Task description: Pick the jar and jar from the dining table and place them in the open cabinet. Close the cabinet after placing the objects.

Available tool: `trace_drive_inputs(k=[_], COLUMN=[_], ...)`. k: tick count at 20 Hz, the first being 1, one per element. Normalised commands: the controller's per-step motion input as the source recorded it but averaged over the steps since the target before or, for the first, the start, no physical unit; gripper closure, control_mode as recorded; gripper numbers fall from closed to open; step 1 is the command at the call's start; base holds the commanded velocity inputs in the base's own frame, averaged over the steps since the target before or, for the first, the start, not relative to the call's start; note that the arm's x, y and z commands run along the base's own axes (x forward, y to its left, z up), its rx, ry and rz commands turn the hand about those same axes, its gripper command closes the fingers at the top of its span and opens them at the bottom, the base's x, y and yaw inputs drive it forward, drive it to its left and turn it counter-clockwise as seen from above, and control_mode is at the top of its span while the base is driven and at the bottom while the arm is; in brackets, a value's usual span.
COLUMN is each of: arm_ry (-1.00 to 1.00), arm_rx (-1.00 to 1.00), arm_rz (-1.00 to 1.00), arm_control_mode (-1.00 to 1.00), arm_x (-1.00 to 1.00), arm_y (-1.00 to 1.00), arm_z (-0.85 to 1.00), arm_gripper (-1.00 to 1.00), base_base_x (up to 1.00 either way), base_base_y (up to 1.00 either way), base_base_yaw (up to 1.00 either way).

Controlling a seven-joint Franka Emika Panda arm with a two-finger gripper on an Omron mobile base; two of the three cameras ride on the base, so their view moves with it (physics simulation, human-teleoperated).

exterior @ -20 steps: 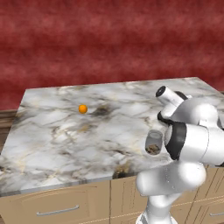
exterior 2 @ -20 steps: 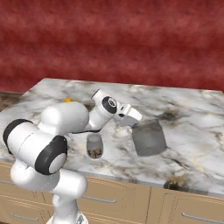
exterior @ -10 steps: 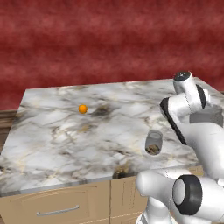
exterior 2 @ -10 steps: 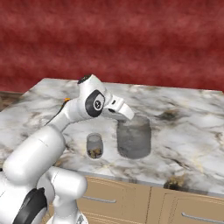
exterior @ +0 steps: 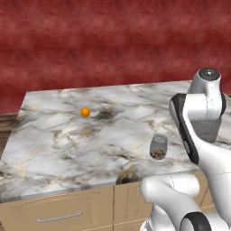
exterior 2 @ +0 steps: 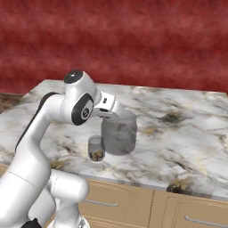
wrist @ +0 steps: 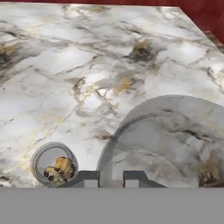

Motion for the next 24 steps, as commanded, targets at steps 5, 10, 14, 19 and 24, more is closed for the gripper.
trace_drive_inputs(k=[5,10,14,19,24], arm_ry=[0.02,0.01,0.00,0.00,0.00], arm_rx=[-0.03,0.00,0.00,0.00,0.00], arm_rz=[0.14,0.00,0.00,0.00,0.00], arm_control_mode=[-1.00,-1.00,1.00,1.00,1.00], arm_x=[0.00,0.00,0.00,0.00,0.00], arm_y=[0.41,0.02,0.00,0.00,0.00], arm_z=[0.05,0.00,0.00,0.00,0.00], arm_gripper=[1.00,1.00,1.00,1.00,1.00], base_base_x=[0.00,0.00,0.00,-0.22,-0.07], base_base_y=[0.00,0.00,0.00,0.04,0.19], base_base_yaw=[0.00,0.00,0.00,-0.41,-0.82])
